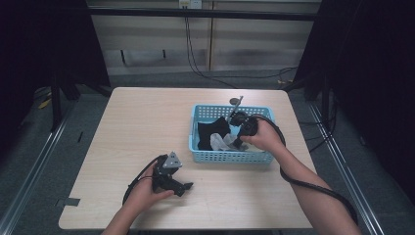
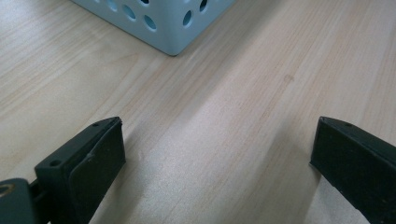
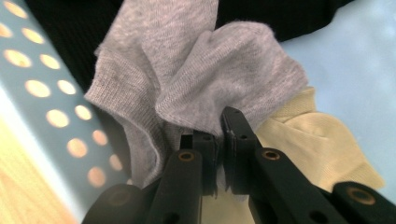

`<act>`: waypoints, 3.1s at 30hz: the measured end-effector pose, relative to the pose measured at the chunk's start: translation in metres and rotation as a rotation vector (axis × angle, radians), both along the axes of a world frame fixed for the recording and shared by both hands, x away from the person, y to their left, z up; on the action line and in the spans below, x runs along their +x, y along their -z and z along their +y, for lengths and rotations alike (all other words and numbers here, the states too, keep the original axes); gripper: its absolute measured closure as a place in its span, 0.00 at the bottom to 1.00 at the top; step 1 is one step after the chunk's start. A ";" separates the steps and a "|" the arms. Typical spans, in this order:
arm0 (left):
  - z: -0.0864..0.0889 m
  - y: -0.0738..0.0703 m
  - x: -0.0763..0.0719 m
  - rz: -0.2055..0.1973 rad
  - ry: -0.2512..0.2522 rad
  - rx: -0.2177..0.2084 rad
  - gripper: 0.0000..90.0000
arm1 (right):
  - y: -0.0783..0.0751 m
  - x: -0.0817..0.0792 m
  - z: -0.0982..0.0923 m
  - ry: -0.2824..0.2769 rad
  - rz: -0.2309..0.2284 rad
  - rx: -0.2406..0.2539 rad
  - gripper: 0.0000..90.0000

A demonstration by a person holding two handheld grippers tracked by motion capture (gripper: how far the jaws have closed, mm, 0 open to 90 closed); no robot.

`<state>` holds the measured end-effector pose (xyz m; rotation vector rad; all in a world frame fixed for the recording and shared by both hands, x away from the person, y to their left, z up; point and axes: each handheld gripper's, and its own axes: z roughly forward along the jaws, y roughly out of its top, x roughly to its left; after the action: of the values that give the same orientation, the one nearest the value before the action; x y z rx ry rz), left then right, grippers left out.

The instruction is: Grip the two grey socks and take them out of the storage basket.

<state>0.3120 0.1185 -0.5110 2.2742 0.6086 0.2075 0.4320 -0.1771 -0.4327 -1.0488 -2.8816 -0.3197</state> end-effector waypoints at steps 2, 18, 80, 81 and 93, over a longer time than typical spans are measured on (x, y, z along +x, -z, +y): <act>0.000 0.000 0.000 0.000 0.000 0.000 0.03 | -0.007 -0.001 -0.003 0.016 -0.016 0.024 0.94; 0.000 0.000 0.000 -0.003 0.001 -0.001 0.03 | -0.058 -0.007 -0.017 0.031 -0.085 0.095 0.94; 0.001 -0.001 0.001 -0.002 0.010 0.014 0.03 | -0.005 -0.124 0.046 -0.300 -0.097 0.100 0.92; 0.001 -0.001 0.001 -0.002 0.010 0.014 0.03 | -0.005 -0.124 0.046 -0.300 -0.097 0.100 0.92; 0.001 -0.001 0.000 -0.002 0.009 0.013 0.03 | 0.000 -0.124 0.045 -0.306 -0.095 0.091 0.85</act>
<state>0.3125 0.1192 -0.5104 2.2890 0.5972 0.2100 0.3078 -0.1321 -0.4326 -0.5816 -3.0164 -0.4859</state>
